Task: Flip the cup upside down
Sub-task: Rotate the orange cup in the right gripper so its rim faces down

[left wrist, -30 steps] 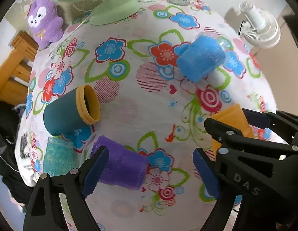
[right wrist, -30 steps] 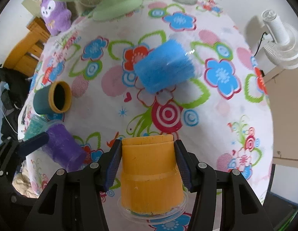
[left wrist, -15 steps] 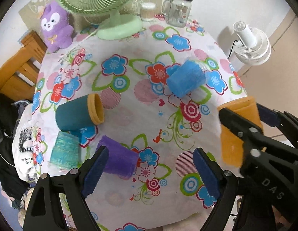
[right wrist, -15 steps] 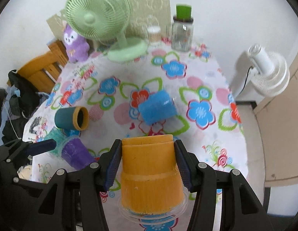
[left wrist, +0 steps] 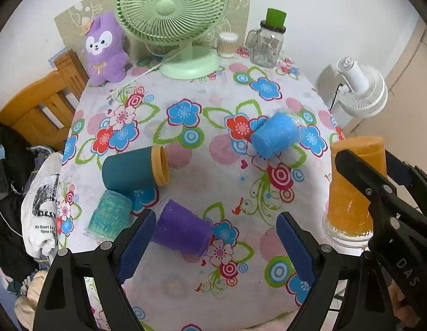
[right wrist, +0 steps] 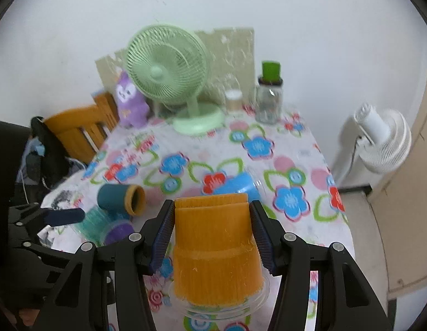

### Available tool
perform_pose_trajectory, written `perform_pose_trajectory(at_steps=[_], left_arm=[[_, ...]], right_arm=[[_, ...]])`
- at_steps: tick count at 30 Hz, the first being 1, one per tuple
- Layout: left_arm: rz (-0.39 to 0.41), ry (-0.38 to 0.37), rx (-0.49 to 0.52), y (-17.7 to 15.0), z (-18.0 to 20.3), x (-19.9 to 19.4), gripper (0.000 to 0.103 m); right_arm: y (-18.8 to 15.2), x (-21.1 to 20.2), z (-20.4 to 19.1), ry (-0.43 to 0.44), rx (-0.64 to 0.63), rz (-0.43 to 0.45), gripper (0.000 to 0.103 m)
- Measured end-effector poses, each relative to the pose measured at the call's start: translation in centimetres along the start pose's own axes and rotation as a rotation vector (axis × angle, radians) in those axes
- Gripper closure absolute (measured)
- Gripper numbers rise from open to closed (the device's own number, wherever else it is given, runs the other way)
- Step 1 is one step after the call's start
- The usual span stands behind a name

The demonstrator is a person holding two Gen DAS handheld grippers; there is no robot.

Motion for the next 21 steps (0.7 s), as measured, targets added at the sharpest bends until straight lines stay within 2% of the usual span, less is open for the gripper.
perform_pose_trajectory(at_steps=[5,12,21], left_arm=[[0.025,-0.002,0.002,-0.6,0.1,1.2,0.013],[0.014,-0.056,-0.010,-2.1,1.2,4.3,0.013],[0.008,-0.020,0.042,-3.2,1.7,7.8,0.010]], right_arm=[[-1.0,0.1,-0.1,0.005,-0.015,0.098,0.045],[-3.1,1.5,1.2,-0.017,0.035,0.165,0.045],[-5.9,4.4,2.6,-0.066,0.067,0.232,0.045]])
Point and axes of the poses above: each gripper's, at about its wrist camera, not at the fingertips, and x roughly the way its jaws point, z to its right, y to its top, the point moved 5 cm from there along x, roughly the way its jaws point, and after that the axes turned 13 degrees about z, right-handed, at the moved point
